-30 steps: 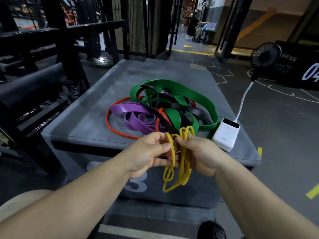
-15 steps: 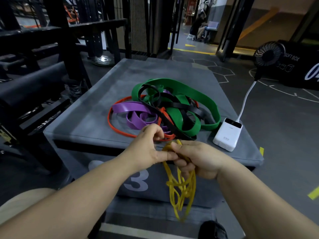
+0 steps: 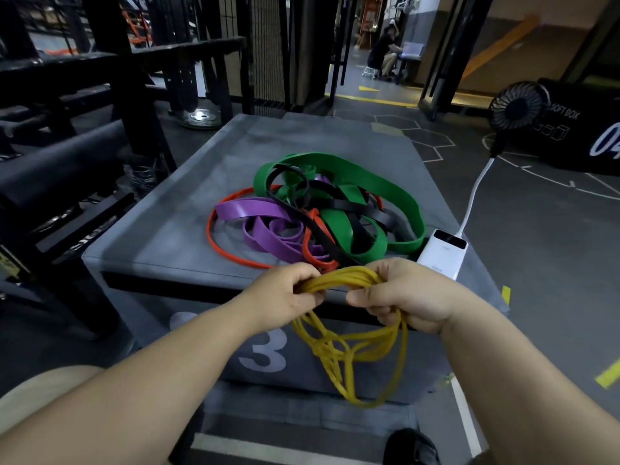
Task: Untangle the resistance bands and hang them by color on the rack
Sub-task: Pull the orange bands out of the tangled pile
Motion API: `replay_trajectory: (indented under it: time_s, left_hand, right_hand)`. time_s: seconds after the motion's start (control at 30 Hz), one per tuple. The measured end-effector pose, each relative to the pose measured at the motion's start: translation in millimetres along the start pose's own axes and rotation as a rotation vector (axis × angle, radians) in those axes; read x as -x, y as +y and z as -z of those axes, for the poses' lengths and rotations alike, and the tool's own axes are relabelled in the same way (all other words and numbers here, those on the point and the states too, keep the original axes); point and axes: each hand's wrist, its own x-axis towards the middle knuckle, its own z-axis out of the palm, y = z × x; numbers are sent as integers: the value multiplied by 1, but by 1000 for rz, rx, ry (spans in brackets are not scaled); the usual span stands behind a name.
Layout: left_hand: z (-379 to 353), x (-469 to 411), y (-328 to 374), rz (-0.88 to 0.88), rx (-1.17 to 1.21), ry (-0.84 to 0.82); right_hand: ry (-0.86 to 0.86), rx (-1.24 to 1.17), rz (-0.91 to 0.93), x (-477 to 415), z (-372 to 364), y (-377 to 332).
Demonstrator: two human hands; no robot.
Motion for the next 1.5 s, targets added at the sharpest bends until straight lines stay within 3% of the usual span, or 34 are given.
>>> replay_trajectory:
  time_s: [0.07,0.17,0.23,0.43,0.57,0.7,0.8,0.93,1.0,1.17,1.37,1.4,1.5]
  left_hand:
    - [-1,0,3,33,59,29]
    - [-4,1,9,119,433,8]
    - [-4,2,11,108,513,16]
    - [4,-1,2,39,28,96]
    - [6,-4,-2,62,-18,243]
    - [4,-4,-4,99,82,224]
    - [8,-5,-4,102,127,197]
    - [17,-5,-9,52,126,89]
    - [18,-5,-12,26,65,56]
    - [14,-4,-15,-41,3,82]
    - [17,-6,-21,78,-10,237]
    - [16,-6,-20,121,75,241]
    - [14,-4,-10,307,636,147]
  right_hand:
    - [77,23,6,-1,3,0]
    - [191,-35,44,-3,7,1]
    - [239,-32,75,-4,10,1]
    - [275,23,46,1,20,-1]
    - [299,226,32,0,27,3]
    - [459,410,102,-3,31,8]
    - [499,295,128,-2,33,6]
    - [356,-241,162,0,31,4]
    - [301,-352,189,4,28,0]
    - [273,-374,172,6,31,-2]
    - [222,-212,40,9,35,-2]
    - [215,-190,27,10,36,-3]
    - [202,-139,1,12,38,-5]
